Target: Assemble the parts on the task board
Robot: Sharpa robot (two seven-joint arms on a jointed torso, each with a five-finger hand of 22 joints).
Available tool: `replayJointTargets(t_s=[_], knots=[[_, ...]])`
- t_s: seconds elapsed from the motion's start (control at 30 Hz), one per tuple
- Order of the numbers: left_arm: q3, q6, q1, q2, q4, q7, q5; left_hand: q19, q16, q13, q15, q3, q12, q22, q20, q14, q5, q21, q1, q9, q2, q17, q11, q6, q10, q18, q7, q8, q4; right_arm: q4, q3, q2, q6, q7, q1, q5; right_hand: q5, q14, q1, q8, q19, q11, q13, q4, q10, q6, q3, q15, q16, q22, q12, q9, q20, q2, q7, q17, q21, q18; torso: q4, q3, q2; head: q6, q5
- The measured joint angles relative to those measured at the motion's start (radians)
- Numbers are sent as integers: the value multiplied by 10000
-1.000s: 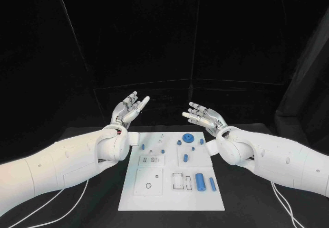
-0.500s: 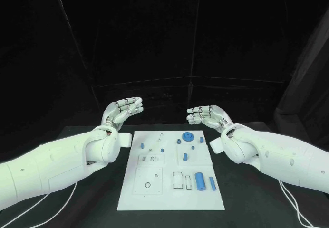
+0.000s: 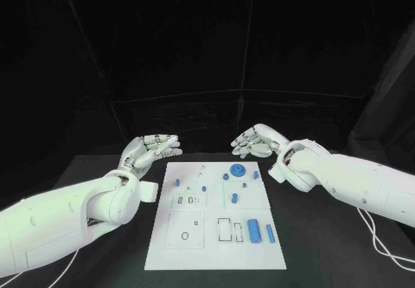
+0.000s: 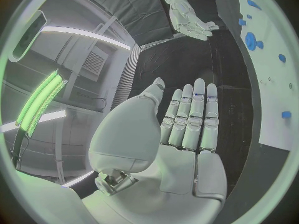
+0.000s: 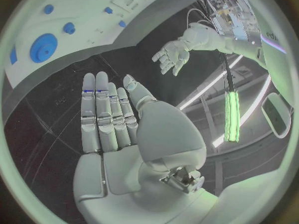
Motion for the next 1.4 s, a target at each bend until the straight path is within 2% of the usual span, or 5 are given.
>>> replayJointTargets(t_s=[0.17, 0.27, 0.63, 0.97, 1.4], knots=[[0, 173, 1, -143, 441, -51, -121, 19, -142, -18, 0, 18, -172, -91, 18, 0, 0, -136, 0, -35, 0, 0, 34, 34, 30, 0, 34, -86, -76, -112, 3, 249, 334, -831, 93, -2267, 136, 1053, 7, -165, 963, -243, 0, -81, 352, 209, 97, -350, 890, 565, -243, 0, -464, -203, -146, 570, 1084, 1, 107, -29, 282, 62, -91], [-4, 261, 0, -168, 592, -83, -169, 36, -190, -17, 0, 25, -207, -113, 32, 0, 0, -146, 0, -44, 0, -1, 35, 35, 31, 0, 35, -134, -83, -148, 3, 372, 570, -1299, 102, -3429, 35, 1084, -116, -316, 1156, -241, 4, -79, 458, 254, 259, -382, 1910, 912, -437, -13, -584, -326, -190, 1161, 1677, -2, 162, -42, 430, 75, -147], [-9, 513, -3, -265, 1063, -186, -244, 36, -298, -16, 0, -30, -324, -168, 32, -1, 0, -239, 0, -53, 0, 8, 35, 34, 30, -1, 35, -200, -138, -152, 12, 593, 1225, -2498, 238, -5843, -245, 1103, -561, -549, 1140, -224, 27, 129, 287, 378, 796, -402, 5891, 2168, -509, -12, -571, -585, -222, 4100, 3638, -2, 271, -82, 868, 159, -297], [-9, 626, -3, -356, 1178, -289, -264, 36, -374, -15, 0, -30, -410, -217, 32, -1, 0, -259, 0, -52, 0, 6, 35, 34, 30, -2, 34, -286, -138, -93, 12, 686, 1576, -2840, 259, -6493, -245, 1102, -649, -549, 1094, -187, 26, 330, 111, 339, 1255, -401, 8213, 4016, -509, -12, -528, -673, -183, 6572, 5438, -2, 295, -86, 1097, 140, -258], [-7, 690, 5, -373, 1132, -395, -277, 35, -374, -23, 0, -58, -451, -227, 33, -2, 0, -304, -37, -51, 37, 5, 70, 34, 64, -2, 34, -326, -166, -234, 12, 842, 1858, -2854, 260, -6615, -244, 1101, -608, -548, 1128, -189, 29, 412, 114, 233, 1728, -401, 8939, 5134, -509, -11, -493, -714, -148, 7288, 6429, -166, 314, -65, 1209, 161, -288]])
